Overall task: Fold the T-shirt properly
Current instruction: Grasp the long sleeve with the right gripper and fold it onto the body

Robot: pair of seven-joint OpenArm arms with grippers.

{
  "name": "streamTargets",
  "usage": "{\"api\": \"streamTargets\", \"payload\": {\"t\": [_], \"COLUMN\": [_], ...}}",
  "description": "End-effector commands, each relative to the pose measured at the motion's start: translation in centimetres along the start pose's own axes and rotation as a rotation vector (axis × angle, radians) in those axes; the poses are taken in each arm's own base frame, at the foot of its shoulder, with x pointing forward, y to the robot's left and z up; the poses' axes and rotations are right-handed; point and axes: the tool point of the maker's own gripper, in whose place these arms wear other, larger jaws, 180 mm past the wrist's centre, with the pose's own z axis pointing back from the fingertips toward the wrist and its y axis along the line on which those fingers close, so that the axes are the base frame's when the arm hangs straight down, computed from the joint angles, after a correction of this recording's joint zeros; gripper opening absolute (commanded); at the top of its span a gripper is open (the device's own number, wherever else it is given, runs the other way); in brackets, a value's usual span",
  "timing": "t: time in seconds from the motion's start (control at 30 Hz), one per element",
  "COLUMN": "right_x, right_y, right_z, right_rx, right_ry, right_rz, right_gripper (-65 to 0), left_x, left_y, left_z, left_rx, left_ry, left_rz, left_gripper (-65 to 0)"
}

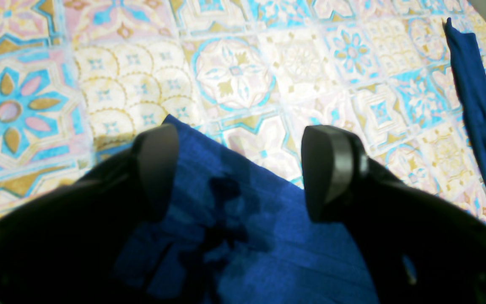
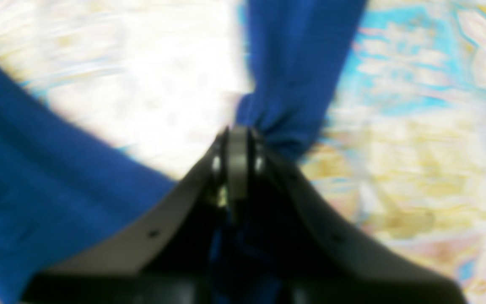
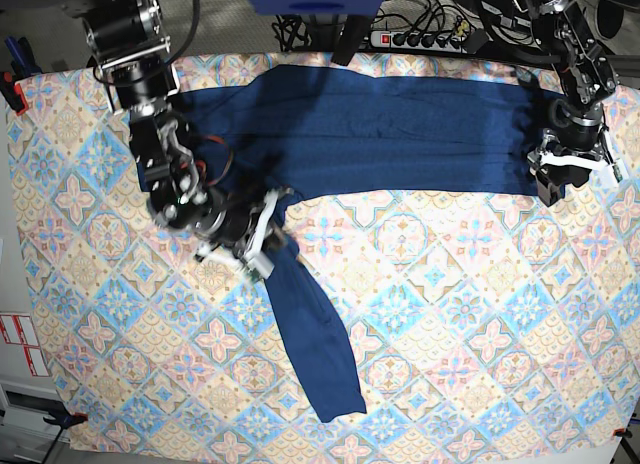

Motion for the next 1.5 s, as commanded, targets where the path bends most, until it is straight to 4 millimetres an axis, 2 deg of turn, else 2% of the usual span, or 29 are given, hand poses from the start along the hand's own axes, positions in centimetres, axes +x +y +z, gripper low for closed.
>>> {"api": "streamTargets", "payload": {"t": [0.0, 0.23, 0.43, 0.53, 0.7, 0.83, 1.0, 1.3, 1.47], "right_x": [1.8, 1.5, 0.4, -0.1, -1.1, -1.1, -0.8, 1.2, 1.0], "right_y": [0.1, 3.6, 8.2, 9.9, 14.3, 15.2, 16.1, 20.4, 19.7], "right_z": [0.7, 2.8, 5.4, 6.4, 6.3, 6.2, 6.1, 5.8, 5.2], "right_rx": [0.003, 0.036, 0.092, 0.116, 0.219, 0.244, 0.276, 0.437, 0.413], "right_ry": [-0.052, -0.061, -0.101, -0.107, -0.088, -0.083, -0.081, -0.082, -0.005], "right_rz": [0.018, 0.055, 0.058, 0.052, 0.077, 0.093, 0.150, 0.509, 0.613], "right_gripper": [-64.8, -64.8, -64.8, -64.8, -64.8, -64.8, -64.8, -63.5, -57.4], "left_x": [1.7, 1.7, 1.7, 1.6, 1.5, 1.3, -0.1, -0.6, -0.5], "left_y": [-0.3, -0.2, -0.2, -0.2, -0.3, -0.2, 0.8, 1.0, 1.0], "left_z": [0.0, 0.0, 0.1, 0.1, 0.0, 0.0, -0.3, -0.4, -0.4], "left_rx": [-0.014, -0.014, -0.013, -0.012, -0.014, -0.013, 0.007, 0.011, 0.009], "left_ry": [-0.051, -0.050, -0.049, -0.048, -0.047, -0.042, -0.005, 0.007, 0.005], "left_rz": [-0.011, -0.010, -0.011, -0.011, -0.010, -0.008, 0.015, 0.025, 0.024], "left_gripper": [-20.5, -20.5, -20.5, -20.5, -20.5, -20.5, -20.5, -20.5, -20.5]}}
